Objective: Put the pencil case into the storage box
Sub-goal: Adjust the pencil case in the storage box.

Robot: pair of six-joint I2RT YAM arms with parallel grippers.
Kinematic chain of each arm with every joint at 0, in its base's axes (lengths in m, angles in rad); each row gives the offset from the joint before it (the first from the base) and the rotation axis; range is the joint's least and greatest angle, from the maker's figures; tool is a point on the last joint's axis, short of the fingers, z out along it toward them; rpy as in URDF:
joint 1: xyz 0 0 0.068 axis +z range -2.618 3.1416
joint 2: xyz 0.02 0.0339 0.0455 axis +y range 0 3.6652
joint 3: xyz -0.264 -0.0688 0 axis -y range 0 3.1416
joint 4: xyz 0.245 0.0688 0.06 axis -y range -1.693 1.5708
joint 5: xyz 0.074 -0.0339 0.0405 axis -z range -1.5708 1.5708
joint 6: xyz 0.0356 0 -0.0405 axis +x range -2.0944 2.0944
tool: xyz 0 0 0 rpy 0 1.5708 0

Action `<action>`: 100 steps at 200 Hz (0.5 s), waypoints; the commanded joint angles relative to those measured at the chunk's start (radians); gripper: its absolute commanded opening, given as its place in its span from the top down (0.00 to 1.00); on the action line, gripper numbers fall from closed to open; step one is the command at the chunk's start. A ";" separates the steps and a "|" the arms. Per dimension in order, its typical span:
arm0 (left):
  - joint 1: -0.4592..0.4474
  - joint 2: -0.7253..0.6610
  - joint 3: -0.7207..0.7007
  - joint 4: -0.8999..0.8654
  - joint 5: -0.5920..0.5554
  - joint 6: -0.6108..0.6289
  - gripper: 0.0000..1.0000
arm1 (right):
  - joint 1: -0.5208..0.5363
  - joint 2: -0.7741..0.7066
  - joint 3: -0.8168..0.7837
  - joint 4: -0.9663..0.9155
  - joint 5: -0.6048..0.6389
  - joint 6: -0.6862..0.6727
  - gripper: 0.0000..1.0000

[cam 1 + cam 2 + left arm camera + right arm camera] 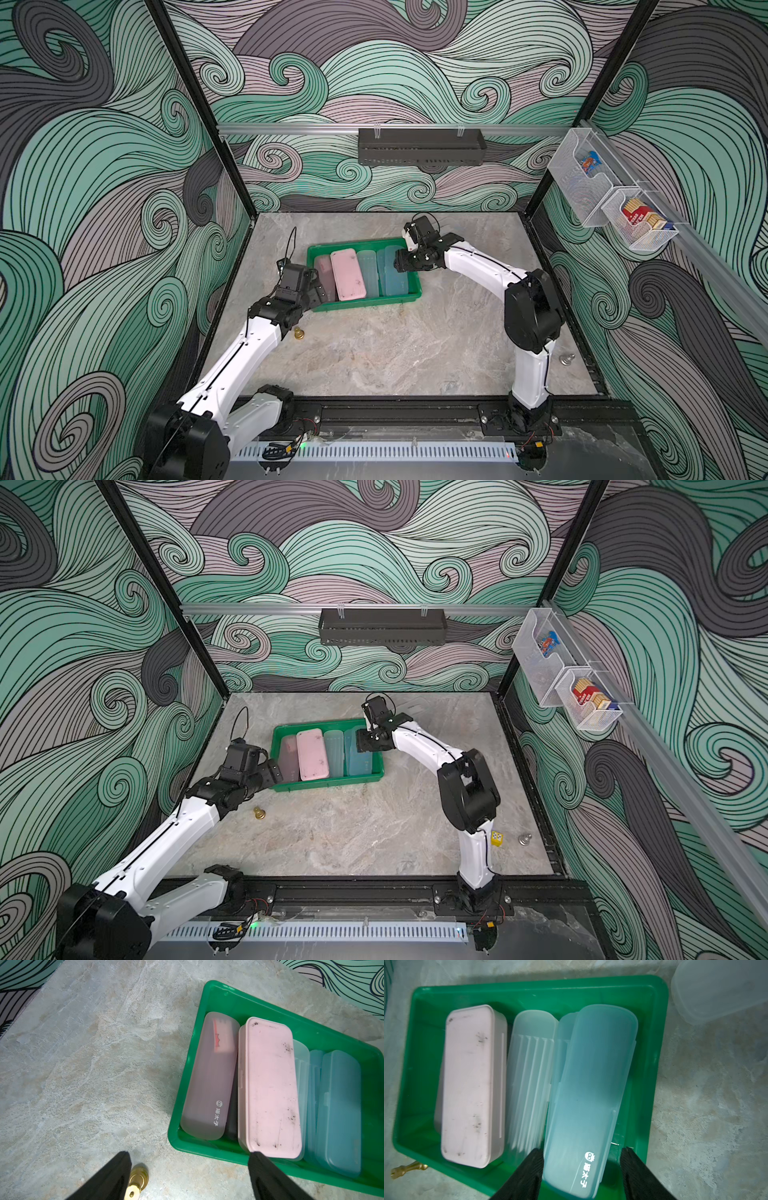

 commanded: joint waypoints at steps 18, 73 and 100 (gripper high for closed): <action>0.008 0.007 -0.011 0.007 -0.001 0.013 0.08 | 0.011 0.075 0.049 -0.019 0.018 -0.051 0.51; 0.007 0.011 -0.020 0.010 -0.006 0.015 0.08 | 0.016 0.130 0.098 -0.018 0.006 -0.068 0.51; 0.007 0.012 -0.026 0.012 -0.009 0.016 0.08 | 0.030 0.167 0.146 -0.017 -0.001 -0.084 0.51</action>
